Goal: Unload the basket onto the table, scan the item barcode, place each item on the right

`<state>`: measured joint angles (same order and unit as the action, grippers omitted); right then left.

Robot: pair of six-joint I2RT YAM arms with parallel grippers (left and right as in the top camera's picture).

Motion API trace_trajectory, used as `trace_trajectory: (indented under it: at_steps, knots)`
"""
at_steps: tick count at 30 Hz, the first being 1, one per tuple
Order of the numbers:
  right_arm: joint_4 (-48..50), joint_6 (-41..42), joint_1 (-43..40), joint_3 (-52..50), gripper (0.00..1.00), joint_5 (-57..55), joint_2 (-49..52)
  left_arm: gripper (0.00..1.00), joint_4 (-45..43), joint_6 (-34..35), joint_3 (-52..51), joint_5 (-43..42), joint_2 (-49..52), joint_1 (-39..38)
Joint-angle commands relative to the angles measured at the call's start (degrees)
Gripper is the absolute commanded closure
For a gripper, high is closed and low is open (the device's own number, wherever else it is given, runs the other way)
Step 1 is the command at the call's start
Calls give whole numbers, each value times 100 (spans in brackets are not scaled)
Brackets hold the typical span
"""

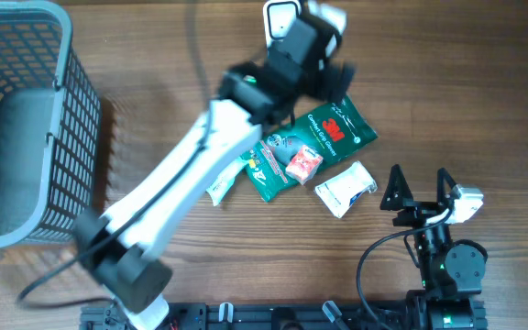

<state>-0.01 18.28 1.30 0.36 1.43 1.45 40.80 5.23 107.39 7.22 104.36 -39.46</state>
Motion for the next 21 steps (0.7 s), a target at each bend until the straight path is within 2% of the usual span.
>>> trace_trajectory:
  at_steps: [1,5,8,11,14,17,20,21]
  knots:
    - [15,-9,-20,-7,0,48,-7,0,22,-861,1322,1224,-933,63]
    - [15,-9,-20,-7,0,48,-7,0,20,-1821,2153,2070,-1467,33]
    - [15,-9,-20,-7,0,48,-7,0,0,-2203,2288,2592,-1904,44]
    - [15,-7,-20,-7,0,48,-7,0,291,-2188,2282,2673,-2540,236]
    - [15,59,-20,-7,0,72,-7,0,525,-1777,2107,2645,-3056,435]
    - [35,1231,-20,-7,1,584,-7,0,669,-1443,1676,2227,-3639,562]
    - [155,3368,-20,-7,0,2026,-7,0,509,-1440,826,1687,-4378,706]
    - [181,3840,-20,-7,0,2669,-7,0,350,-1438,422,1561,-4677,785]
